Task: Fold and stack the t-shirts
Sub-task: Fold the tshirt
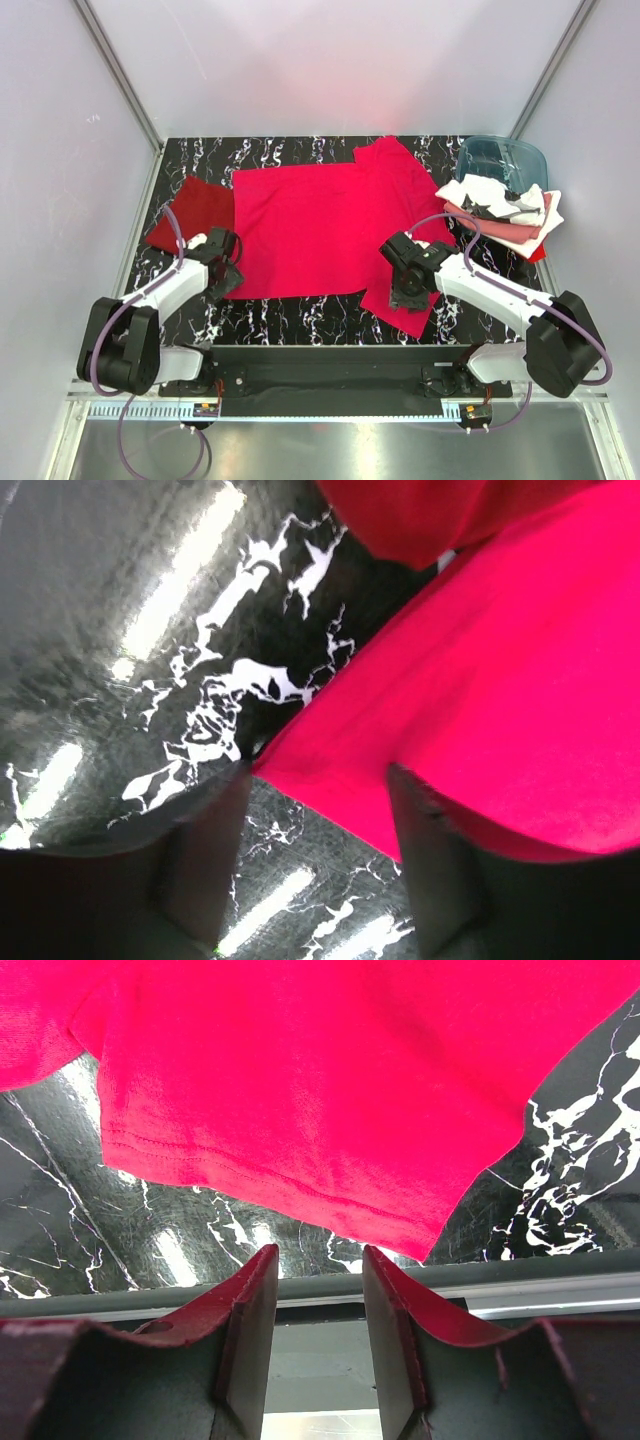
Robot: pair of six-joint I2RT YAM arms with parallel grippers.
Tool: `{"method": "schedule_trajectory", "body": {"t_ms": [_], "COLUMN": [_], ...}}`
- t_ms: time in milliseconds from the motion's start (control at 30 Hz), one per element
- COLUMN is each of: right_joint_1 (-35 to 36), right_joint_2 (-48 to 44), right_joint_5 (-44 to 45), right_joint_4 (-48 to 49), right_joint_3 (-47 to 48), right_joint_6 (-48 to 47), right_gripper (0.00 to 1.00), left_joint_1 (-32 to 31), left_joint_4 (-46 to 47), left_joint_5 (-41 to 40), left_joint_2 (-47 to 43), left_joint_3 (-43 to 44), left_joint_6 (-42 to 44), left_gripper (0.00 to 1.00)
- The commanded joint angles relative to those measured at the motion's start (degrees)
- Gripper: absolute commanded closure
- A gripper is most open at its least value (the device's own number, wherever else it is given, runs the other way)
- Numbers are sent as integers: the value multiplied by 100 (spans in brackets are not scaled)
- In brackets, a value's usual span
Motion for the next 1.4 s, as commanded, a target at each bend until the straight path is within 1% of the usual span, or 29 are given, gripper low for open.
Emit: {"method": "schedule_trajectory", "body": {"t_ms": [0,33,67,133,167,333,400,433,467,667,800,867,967,1033,1100,1367], "right_joint_1": [46,46,46,46,37,46,46,46,46,55,55,55,46,46,46,46], "right_joint_2": [4,4,-5,-14,-31,-32,-23,-14,3,109,442,636,742,812,847,1031], "right_joint_5": [-3,5,-3,-47,-47,-65,-56,-65,-39,-4,-12,-39,49,119,163,251], "right_joint_4": [-25,-16,-24,-16,-16,-112,-243,-288,-349,-394,-157,-43,204,274,283,266], "right_joint_3": [20,12,12,-6,-41,-182,-191,-191,-191,-226,-252,-296,-384,-375,-349,-200], "right_joint_6": [31,22,40,49,66,224,268,268,286,426,444,470,514,584,611,664], "right_gripper": [54,53,54,54,53,53,45,44,39,38,34,34,34,31,31,37], "left_joint_1": [-15,-15,-15,-15,-15,-6,-6,-6,3,275,599,671,750,750,750,750], "left_joint_4": [178,213,214,161,126,12,64,143,204,416,503,670,741,750,802,785], "left_joint_5": [256,256,221,168,98,-52,10,45,167,747,994,1186,1266,1293,1346,1337], "left_joint_2": [104,104,95,16,-27,-369,-467,-519,-520,-274,-239,-274,-344,-414,-476,-827], "left_joint_3": [123,123,132,132,132,237,238,229,220,264,150,27,-44,-52,-87,-158], "left_joint_6": [63,64,55,29,-24,-33,-42,-59,-77,-51,-16,-7,20,28,28,11], "left_gripper": [47,52,67,84,100,100,100,100,100,100,100,100,100,100,100,100]}}
